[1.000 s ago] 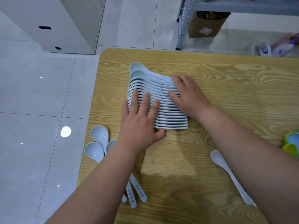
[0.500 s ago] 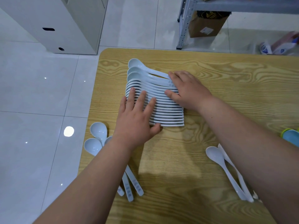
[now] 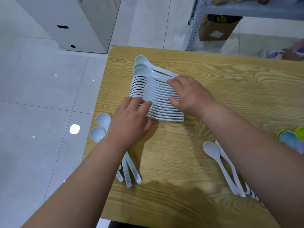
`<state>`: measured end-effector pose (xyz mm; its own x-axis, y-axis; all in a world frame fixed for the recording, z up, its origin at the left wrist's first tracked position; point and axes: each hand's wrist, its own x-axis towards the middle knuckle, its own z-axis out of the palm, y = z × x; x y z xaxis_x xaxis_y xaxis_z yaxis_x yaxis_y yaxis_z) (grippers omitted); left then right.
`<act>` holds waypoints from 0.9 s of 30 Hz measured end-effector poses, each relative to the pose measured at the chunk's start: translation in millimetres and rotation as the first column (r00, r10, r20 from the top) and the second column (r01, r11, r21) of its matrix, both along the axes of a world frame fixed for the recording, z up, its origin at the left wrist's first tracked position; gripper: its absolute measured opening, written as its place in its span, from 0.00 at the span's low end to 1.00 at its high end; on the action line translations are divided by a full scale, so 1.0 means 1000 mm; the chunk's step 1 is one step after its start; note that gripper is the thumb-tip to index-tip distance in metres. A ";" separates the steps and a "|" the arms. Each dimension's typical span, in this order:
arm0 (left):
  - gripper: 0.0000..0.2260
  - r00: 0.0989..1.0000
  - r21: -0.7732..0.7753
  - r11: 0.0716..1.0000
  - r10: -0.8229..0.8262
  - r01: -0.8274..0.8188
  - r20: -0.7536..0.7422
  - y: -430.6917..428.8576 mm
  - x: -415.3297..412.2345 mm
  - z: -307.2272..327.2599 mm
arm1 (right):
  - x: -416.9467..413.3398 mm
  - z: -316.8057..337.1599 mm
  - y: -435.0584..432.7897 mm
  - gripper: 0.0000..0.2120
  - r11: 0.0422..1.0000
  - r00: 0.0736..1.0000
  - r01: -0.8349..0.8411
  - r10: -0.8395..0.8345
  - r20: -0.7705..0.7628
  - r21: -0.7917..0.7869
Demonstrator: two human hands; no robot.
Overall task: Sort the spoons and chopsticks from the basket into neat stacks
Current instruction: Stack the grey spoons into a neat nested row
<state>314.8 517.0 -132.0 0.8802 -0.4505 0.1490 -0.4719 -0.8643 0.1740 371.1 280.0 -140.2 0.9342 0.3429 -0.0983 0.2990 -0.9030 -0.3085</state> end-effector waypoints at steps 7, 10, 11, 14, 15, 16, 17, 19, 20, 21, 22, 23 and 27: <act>0.18 0.970 -0.074 0.981 0.164 -0.179 -0.178 0.046 -0.053 0.023 | -0.100 0.005 0.050 0.18 0.966 0.990 -0.071 0.038 0.135 0.248; 0.19 0.890 -0.117 0.910 0.351 -0.397 -0.291 0.080 -0.066 0.022 | -0.143 0.009 0.076 0.18 0.969 0.996 0.008 0.014 -0.088 0.246; 0.20 0.857 -0.123 0.879 0.405 -0.461 -0.318 0.091 -0.066 0.020 | -0.154 0.009 0.085 0.20 0.971 0.985 0.032 0.009 -0.170 0.239; 0.24 0.748 -0.120 0.786 0.512 -0.606 -0.422 0.118 -0.060 0.014 | -0.172 0.012 0.111 0.23 0.966 0.939 0.132 -0.050 -0.340 0.223; 0.25 0.707 -0.118 0.760 0.521 -0.639 -0.478 0.124 -0.056 0.012 | -0.174 0.013 0.119 0.24 0.962 0.918 0.176 -0.085 -0.387 0.207; 0.26 0.668 -0.118 0.738 0.517 -0.665 -0.535 0.127 -0.052 0.011 | -0.175 0.013 0.128 0.26 0.958 0.897 0.213 -0.115 -0.427 0.190; 0.26 0.637 -0.123 0.722 0.501 -0.680 -0.585 0.131 -0.047 0.010 | -0.175 0.013 0.136 0.28 0.955 0.879 0.241 -0.138 -0.456 0.175; 0.28 0.616 -0.135 0.722 0.460 -0.679 -0.640 0.134 -0.037 0.005 | -0.172 0.012 0.153 0.31 0.948 0.859 0.281 -0.178 -0.480 0.152; 0.29 0.618 -0.129 0.736 0.445 -0.665 -0.648 0.135 -0.031 0.002 | -0.170 0.012 0.161 0.31 0.946 0.853 0.295 -0.197 -0.483 0.136; 0.30 0.622 -0.114 0.757 0.430 -0.643 -0.654 0.136 -0.024 -0.001 | -0.168 0.010 0.169 0.31 0.946 0.848 0.303 -0.214 -0.485 0.112; 0.32 0.627 -0.095 0.781 0.416 -0.617 -0.659 0.136 -0.019 -0.003 | -0.167 0.009 0.176 0.31 0.949 0.847 0.303 -0.228 -0.480 0.083; 0.33 0.635 -0.075 0.807 0.400 -0.586 -0.661 0.135 -0.014 -0.005 | -0.166 0.007 0.182 0.30 0.950 0.846 0.307 -0.246 -0.474 0.055; 0.30 0.688 -0.058 0.879 0.327 -0.472 -0.648 0.133 -0.001 -0.010 | -0.163 0.000 0.195 0.27 0.935 0.842 0.354 -0.329 -0.427 -0.022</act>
<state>314.1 650.4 -142.3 0.9004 -0.0569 -0.4313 0.1797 -0.8542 0.4878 207.7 474.8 -140.6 0.8682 0.0267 -0.4955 -0.1932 -0.9016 -0.3871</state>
